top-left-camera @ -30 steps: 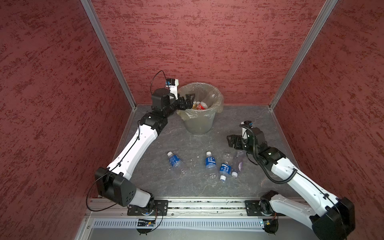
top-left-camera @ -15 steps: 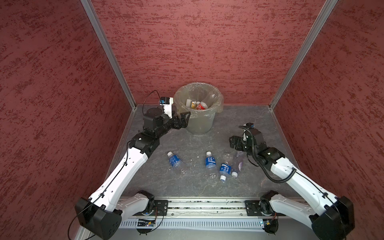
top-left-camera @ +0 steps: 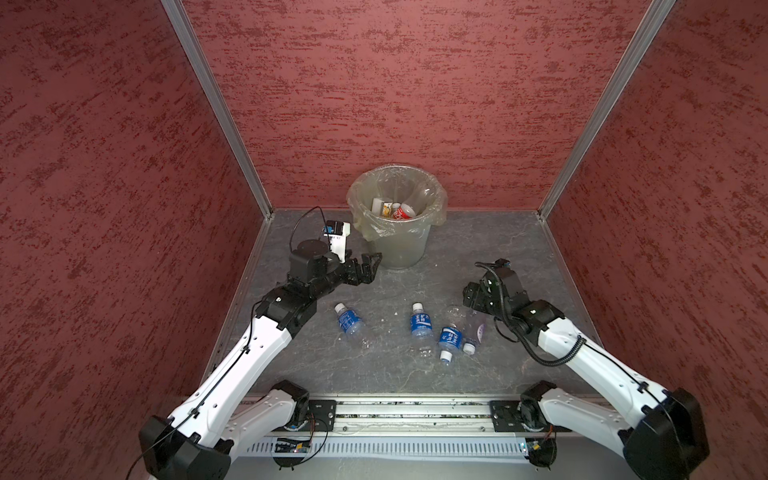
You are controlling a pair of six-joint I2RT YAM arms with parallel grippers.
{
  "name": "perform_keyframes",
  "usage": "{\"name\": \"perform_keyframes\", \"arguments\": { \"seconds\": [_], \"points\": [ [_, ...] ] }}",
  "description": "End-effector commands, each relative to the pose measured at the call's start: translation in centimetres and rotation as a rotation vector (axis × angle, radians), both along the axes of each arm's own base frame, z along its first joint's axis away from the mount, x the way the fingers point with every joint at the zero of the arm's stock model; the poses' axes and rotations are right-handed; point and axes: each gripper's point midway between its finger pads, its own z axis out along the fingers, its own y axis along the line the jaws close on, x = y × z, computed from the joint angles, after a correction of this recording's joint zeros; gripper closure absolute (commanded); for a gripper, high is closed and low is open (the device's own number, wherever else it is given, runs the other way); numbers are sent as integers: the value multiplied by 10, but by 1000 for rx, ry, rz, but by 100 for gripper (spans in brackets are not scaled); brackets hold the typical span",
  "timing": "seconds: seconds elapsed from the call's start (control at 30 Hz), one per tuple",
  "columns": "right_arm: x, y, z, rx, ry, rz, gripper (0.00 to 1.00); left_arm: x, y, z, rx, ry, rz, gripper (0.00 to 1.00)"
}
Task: Throw the plastic bottles in the bin
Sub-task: 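Withdraw the left gripper from the bin while the right gripper approaches the purple-label bottle, then lower the right gripper onto the clear purple-label bottle and close it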
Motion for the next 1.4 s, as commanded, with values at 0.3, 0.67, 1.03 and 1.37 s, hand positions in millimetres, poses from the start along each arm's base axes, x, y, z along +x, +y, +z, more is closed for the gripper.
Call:
{"name": "perform_keyframes", "arguments": {
  "seconds": [0.3,0.67,1.03,1.37],
  "points": [
    [-23,-15,-30,18,96,-101,21,-17,-8,-34,-16,84,-30,1],
    [-32,-16,-44,11,144,-97,27,-19,-17,-51,-23,123,-51,1],
    [-33,-14,-63,-4,192,-92,28,-19,-18,-60,-22,139,-55,1],
    [-30,-12,-77,-23,221,-82,30,-19,-19,-66,-20,151,-55,1]
  ]
}}
